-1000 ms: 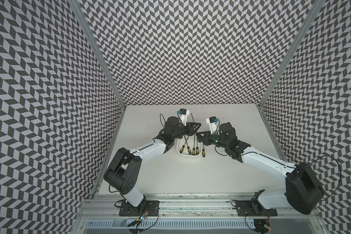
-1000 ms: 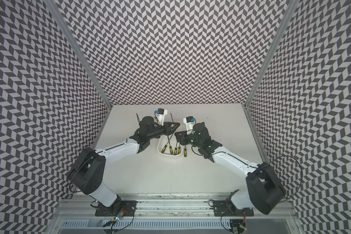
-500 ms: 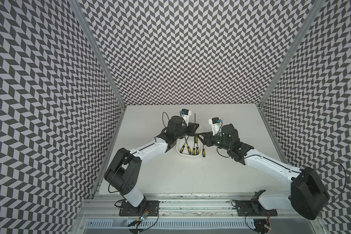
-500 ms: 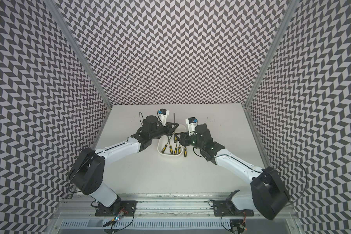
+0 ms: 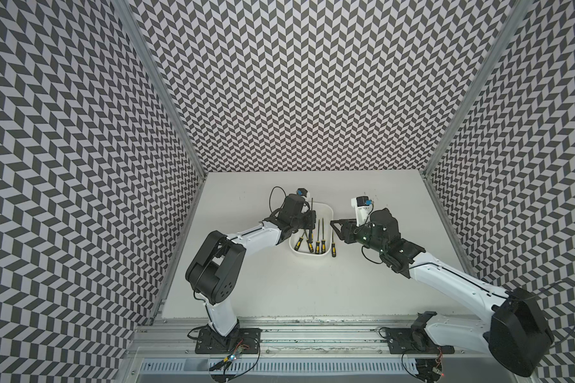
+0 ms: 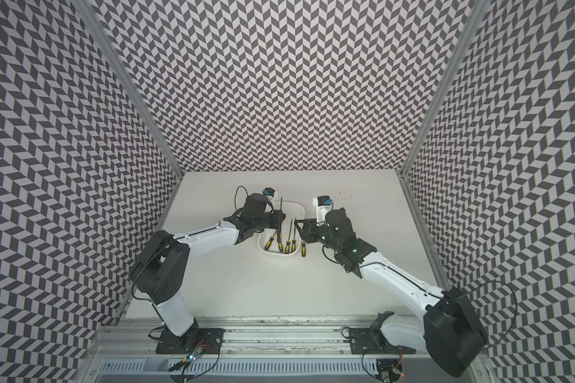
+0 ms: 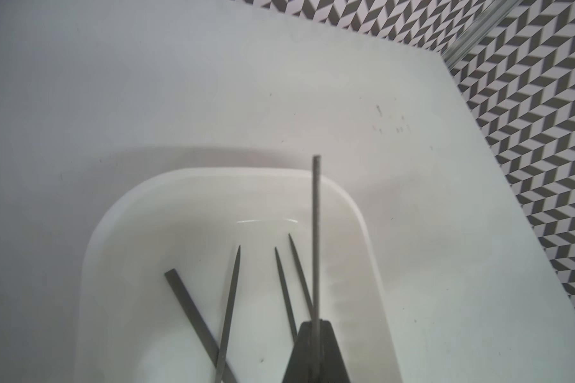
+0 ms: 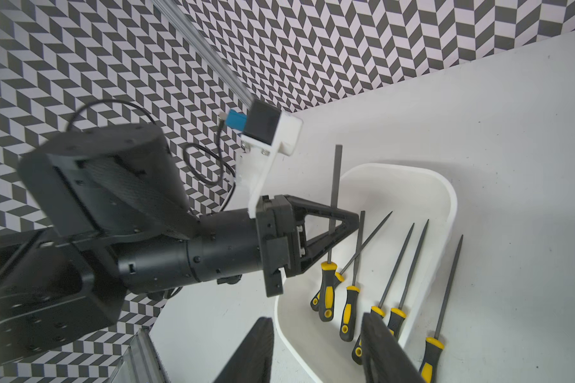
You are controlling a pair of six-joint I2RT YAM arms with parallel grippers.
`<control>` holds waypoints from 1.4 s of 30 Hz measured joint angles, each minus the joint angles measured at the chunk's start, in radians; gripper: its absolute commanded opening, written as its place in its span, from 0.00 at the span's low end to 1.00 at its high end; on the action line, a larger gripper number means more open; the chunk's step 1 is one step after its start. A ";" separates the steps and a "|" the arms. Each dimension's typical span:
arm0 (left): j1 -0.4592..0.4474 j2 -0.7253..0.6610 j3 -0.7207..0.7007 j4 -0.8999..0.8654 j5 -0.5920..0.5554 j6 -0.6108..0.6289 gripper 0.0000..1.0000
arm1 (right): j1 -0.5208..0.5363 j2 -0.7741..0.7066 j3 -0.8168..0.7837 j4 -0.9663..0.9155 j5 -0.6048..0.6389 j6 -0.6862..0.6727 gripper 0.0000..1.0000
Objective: Put the file tool into the storage box
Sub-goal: Place the file tool in the storage box.
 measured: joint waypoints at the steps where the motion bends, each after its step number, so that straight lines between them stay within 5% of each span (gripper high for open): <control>1: -0.001 0.010 0.000 -0.008 -0.003 0.000 0.00 | 0.000 0.000 0.000 -0.002 0.002 0.000 0.47; 20: -0.056 0.103 -0.001 -0.027 -0.002 -0.035 0.00 | 0.000 0.001 0.000 -0.032 0.064 0.000 0.47; 30: -0.059 0.151 0.005 -0.044 -0.010 -0.050 0.38 | 0.000 0.000 0.000 -0.040 0.086 0.000 0.47; 42: -0.059 0.137 0.015 -0.072 -0.046 -0.050 0.40 | 0.000 -0.008 0.000 -0.056 0.094 0.000 0.47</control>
